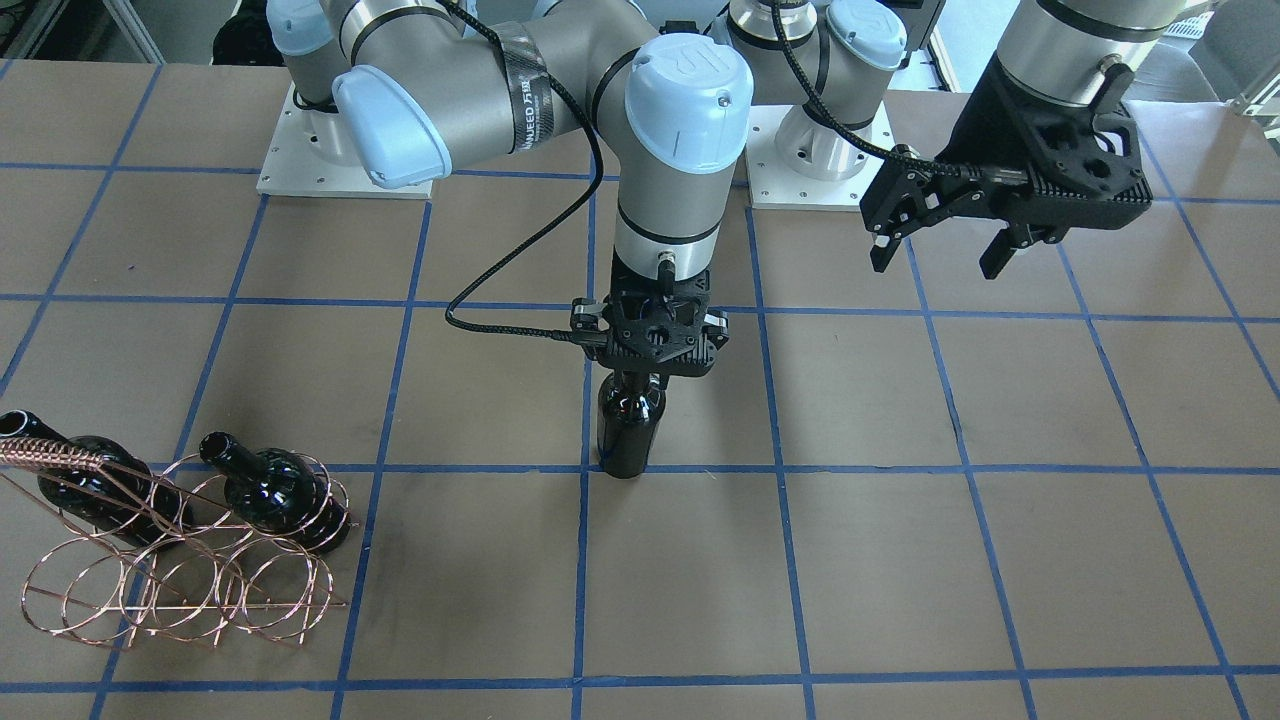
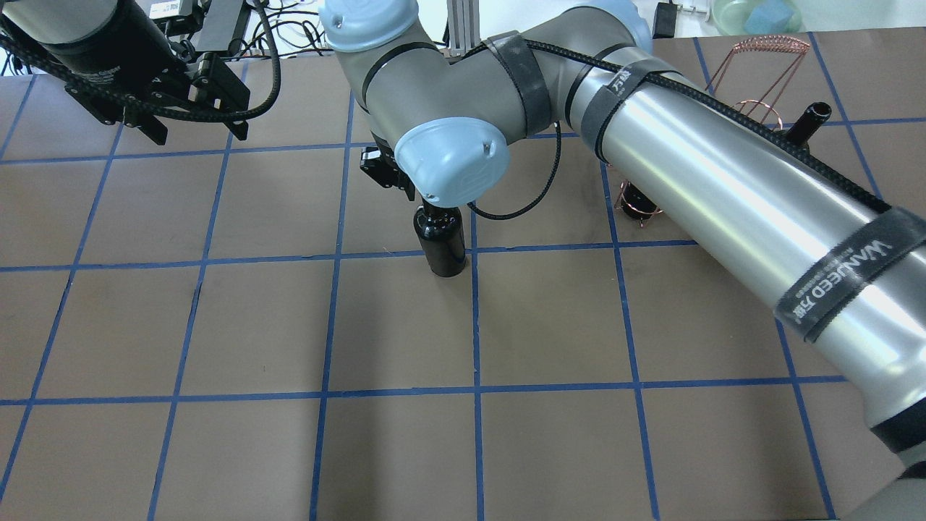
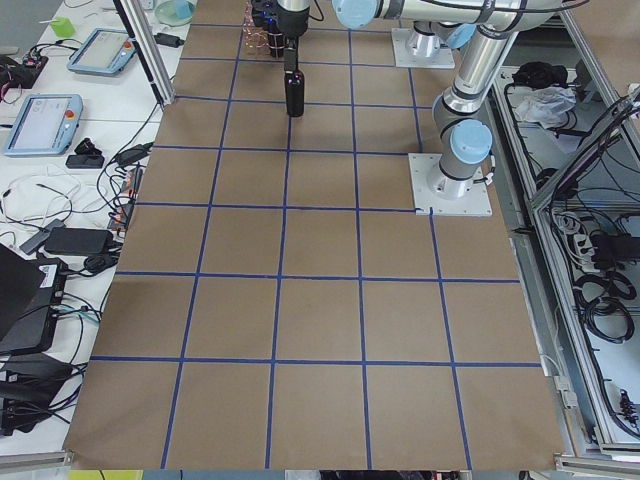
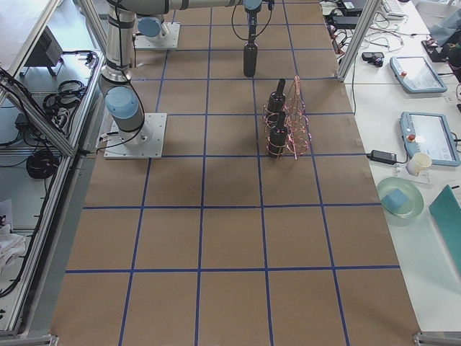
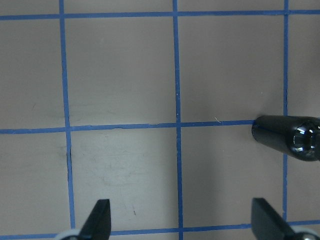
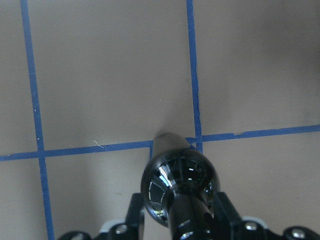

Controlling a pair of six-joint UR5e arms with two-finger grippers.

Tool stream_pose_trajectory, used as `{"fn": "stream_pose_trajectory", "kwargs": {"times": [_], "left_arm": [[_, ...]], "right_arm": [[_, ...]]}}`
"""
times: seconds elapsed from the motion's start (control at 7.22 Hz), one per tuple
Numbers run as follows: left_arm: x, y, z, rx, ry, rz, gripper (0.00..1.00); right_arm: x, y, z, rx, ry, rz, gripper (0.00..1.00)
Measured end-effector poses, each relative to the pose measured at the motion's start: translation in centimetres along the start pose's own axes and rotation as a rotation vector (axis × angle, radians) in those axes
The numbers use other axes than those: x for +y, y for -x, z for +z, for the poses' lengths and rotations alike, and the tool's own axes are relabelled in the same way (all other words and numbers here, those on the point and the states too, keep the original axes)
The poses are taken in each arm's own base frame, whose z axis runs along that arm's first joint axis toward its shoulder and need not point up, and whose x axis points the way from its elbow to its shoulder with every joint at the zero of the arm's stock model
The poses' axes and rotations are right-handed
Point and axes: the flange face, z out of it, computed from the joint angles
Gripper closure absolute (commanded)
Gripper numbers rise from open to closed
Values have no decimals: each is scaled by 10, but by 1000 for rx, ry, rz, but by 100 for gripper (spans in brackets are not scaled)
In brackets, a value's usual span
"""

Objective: Place wine into wine basket
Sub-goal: 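Lower the right gripper onto the bottle neck and close it, then lift the bottle with the right gripper and carry it to the rack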

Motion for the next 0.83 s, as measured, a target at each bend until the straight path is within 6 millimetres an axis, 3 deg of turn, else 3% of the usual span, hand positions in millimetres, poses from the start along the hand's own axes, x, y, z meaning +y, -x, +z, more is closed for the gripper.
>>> {"fn": "stream_pose_trajectory", "kwargs": {"times": [0.55, 0.83], "left_arm": [[1, -2, 0, 2, 0, 3, 0], [1, -1, 0, -1, 0, 3, 0]], "right_arm": [[1, -2, -9, -18, -2, 0, 83], [-2, -25, -35, -21, -14, 10, 84]]}}
